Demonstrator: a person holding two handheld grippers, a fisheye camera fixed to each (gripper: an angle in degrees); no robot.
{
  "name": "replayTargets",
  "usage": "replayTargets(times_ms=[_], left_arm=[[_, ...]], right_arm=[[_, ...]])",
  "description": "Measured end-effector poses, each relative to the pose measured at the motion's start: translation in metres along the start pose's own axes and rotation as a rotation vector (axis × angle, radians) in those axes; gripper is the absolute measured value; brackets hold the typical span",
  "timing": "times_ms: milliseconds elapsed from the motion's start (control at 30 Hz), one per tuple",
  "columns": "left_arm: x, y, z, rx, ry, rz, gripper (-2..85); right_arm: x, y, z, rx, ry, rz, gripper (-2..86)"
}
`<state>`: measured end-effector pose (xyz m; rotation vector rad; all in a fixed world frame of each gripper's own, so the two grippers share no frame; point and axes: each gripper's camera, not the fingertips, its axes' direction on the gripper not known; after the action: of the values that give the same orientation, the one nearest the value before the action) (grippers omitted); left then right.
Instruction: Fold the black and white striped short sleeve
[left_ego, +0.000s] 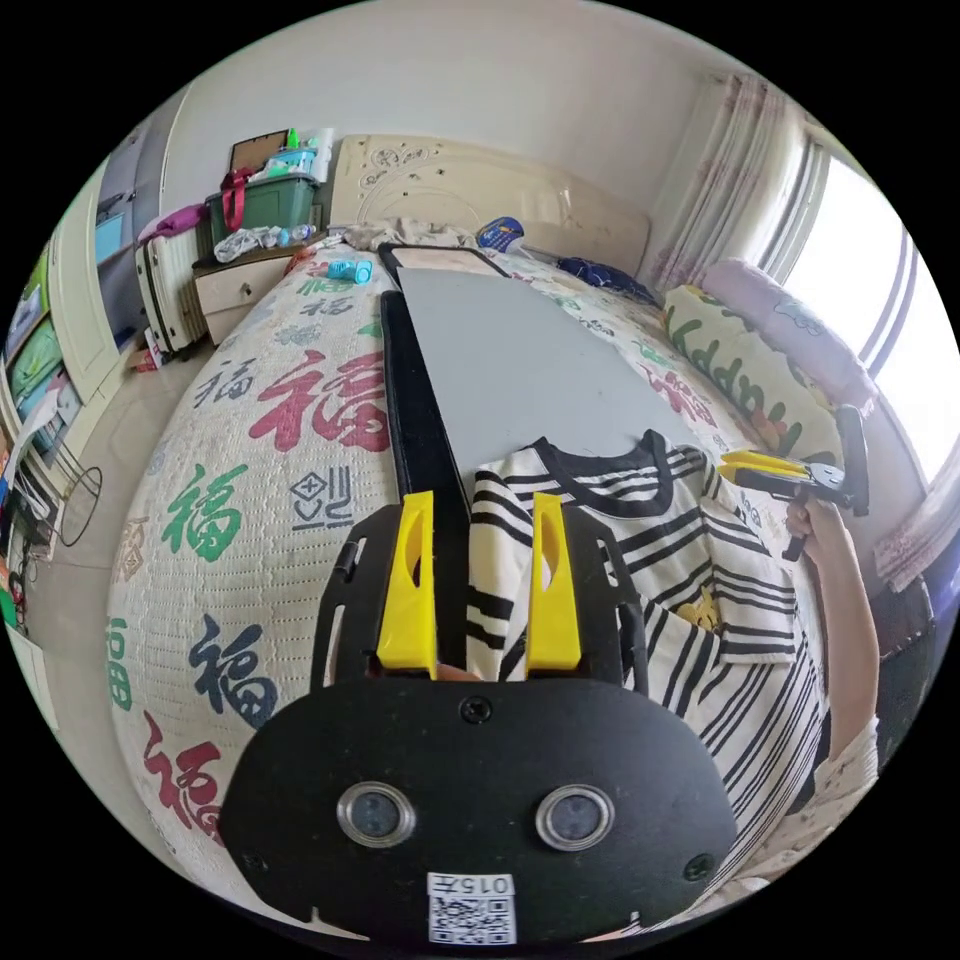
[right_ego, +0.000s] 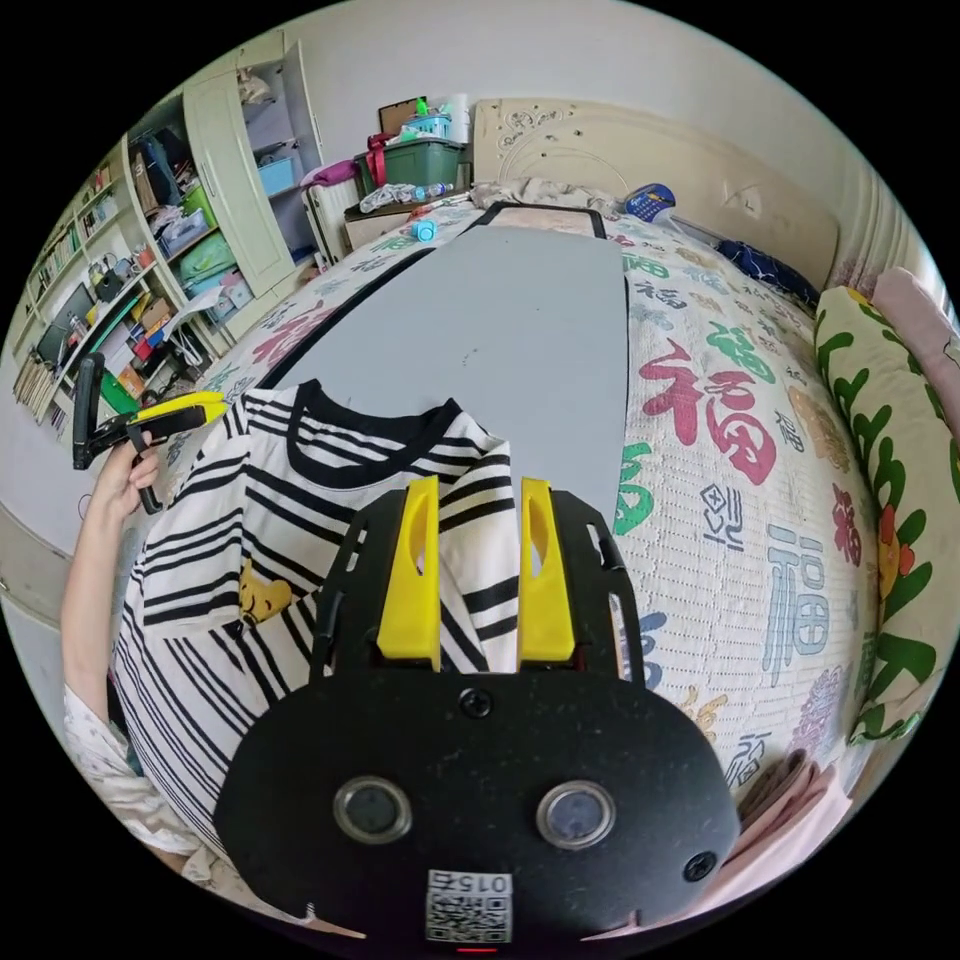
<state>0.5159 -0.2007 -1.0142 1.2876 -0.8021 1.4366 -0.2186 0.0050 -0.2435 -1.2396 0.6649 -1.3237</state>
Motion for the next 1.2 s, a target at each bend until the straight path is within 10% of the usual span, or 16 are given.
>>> replayTargets(times_ms=[300,600,867,1200], left_arm=[[0.003,-0.043,-0.014,-0.04,-0.052,0.029,2.1],[0.084,0.008,-0.214,0.311,-0.002,0.264,0.5],[0.2,0.253,-0.444,0.435,-0.005,0.721,0.6],[0.231,0.481,-0.474,0.307,0.036,0.801,0.4]], right_arm=[[0.034,-0.016,0.061,-0.052,0.033,0.052,1.1],[0.049,0.064,-0.027,0.244,-0.033,-0.124,-0.5],[0.05,0.283,-0.125,0.313,-0.15,-0.478,-0.6],[0.086,0.42,-0.045,0.214,-0.26,-0.507,-0.5]])
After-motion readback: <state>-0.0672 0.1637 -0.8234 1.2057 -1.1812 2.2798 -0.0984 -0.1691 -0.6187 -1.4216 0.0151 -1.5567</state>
